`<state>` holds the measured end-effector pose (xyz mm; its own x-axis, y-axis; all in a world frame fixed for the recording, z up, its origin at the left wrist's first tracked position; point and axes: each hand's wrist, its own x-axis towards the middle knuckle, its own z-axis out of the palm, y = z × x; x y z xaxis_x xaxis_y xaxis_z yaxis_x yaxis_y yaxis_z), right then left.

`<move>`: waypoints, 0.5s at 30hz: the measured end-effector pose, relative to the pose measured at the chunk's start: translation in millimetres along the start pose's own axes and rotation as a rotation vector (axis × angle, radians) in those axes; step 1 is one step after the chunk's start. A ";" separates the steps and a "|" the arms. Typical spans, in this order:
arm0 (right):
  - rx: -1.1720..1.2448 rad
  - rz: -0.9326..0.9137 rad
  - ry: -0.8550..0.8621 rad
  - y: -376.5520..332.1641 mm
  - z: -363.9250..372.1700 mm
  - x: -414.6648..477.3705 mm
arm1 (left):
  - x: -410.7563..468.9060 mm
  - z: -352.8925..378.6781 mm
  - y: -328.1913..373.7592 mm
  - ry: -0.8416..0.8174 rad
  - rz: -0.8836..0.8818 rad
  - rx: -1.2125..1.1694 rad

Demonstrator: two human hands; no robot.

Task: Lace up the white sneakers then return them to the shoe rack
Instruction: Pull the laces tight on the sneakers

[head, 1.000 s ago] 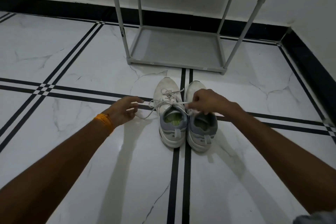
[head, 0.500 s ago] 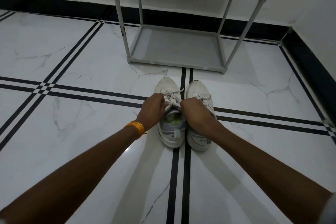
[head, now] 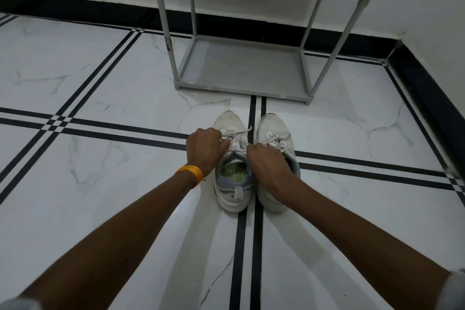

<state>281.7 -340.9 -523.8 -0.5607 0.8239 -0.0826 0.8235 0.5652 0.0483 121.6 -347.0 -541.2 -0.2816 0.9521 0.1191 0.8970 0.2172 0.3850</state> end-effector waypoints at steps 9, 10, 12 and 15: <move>0.129 0.000 -0.023 -12.0 -7.1 5.0 | 3.1 -4.6 -14.7 -0.022 -0.017 0.020; 0.168 -0.017 -0.023 -14.4 -8.3 7.1 | 4.2 -6.3 -21.0 -0.019 -0.034 0.025; 0.258 -0.054 -0.047 -18.2 -8.6 11.3 | 3.7 -8.5 -32.5 -0.004 -0.076 0.028; 0.502 -0.011 0.027 -6.3 -8.8 8.6 | 0.4 -16.1 -30.4 0.020 -0.004 0.134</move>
<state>270.9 -337.0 -516.0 -0.5658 0.8228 -0.0539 0.7539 0.4898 -0.4378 88.8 -356.7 -538.1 -0.2909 0.9470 0.1365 0.9328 0.2490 0.2604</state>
